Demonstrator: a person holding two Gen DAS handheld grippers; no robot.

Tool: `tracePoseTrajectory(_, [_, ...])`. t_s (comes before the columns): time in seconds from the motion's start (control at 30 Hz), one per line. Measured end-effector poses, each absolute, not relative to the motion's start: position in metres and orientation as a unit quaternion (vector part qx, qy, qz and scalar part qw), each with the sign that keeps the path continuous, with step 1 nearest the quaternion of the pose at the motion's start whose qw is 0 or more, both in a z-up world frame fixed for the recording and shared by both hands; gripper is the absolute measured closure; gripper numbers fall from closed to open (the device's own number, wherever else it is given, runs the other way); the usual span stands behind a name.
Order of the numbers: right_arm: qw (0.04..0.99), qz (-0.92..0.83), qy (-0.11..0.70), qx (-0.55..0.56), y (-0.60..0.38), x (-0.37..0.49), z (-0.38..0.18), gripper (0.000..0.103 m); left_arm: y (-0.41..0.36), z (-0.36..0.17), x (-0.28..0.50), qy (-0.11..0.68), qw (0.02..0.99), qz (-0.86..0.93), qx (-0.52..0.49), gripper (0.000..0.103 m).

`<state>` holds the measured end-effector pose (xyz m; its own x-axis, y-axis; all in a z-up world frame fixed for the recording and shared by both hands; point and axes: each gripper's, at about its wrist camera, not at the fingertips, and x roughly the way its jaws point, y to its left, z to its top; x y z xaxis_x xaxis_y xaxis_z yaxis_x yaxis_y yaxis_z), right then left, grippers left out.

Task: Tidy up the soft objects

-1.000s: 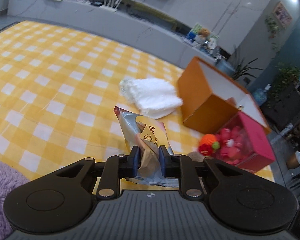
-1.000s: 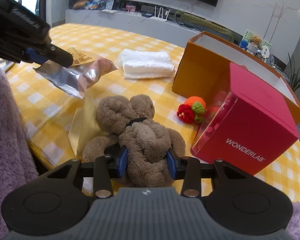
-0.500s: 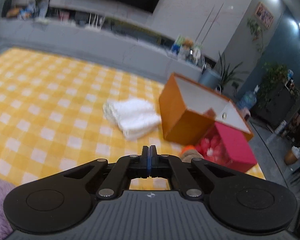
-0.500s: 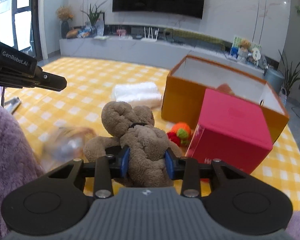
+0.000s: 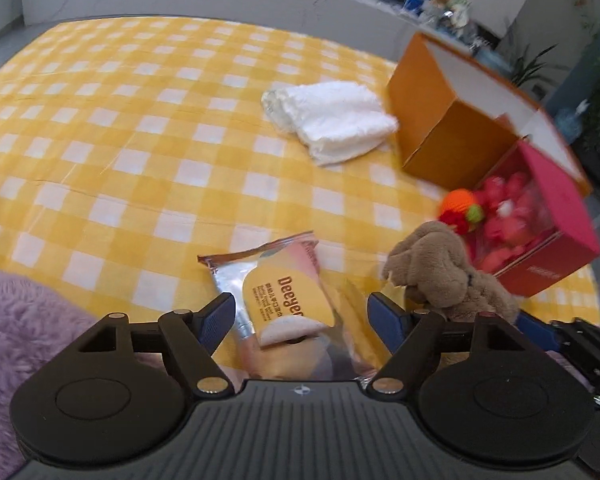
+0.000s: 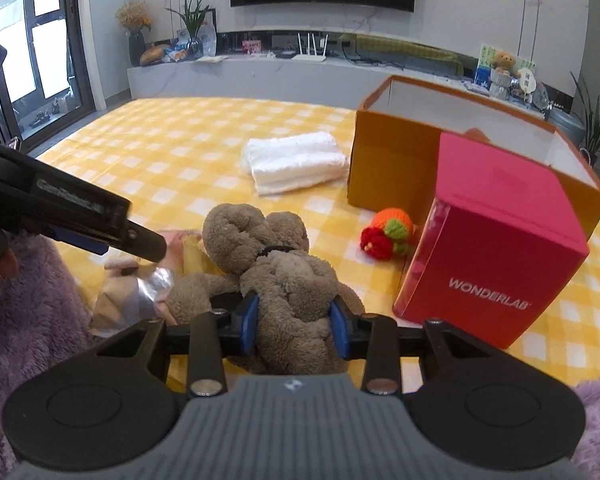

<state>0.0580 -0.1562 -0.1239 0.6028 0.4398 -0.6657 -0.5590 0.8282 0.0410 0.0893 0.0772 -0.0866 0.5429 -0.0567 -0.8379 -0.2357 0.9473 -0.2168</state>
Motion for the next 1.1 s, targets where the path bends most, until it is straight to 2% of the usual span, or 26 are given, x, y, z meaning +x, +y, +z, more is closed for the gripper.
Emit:
tracePoseTrajectory(0.5, [0.882, 0.285, 0.353, -0.127, -0.143, 0.060, -0.145, 0.062, 0.071, -0.118, 0.112, 0.510, 0.845, 0.084, -0.139, 0.014])
tracePoseTrajectory(0.53, [0.882, 0.286, 0.354, -0.125, -0.144, 0.060, -0.145, 0.062, 0.072, -0.119, 0.112, 0.509, 0.845, 0.082, -0.140, 0.017])
tracePoseTrajectory(0.57, [0.881, 0.286, 0.355, -0.124, -0.144, 0.061, -0.145, 0.062, 0.075, -0.118, 0.110, 0.503, 0.847, 0.085, -0.147, 0.027])
tracePoseTrajectory(0.77, [0.882, 0.287, 0.354, -0.118, -0.146, 0.060, -0.145, 0.062, 0.081, -0.109, 0.096, 0.466, 0.865, 0.078, -0.171, 0.042])
tracePoseTrajectory(1.1, [0.907, 0.279, 0.304, -0.083, -0.161, 0.052, -0.114, 0.064, 0.082, -0.047, 0.069, 0.374, 0.911, 0.070, -0.160, 0.046])
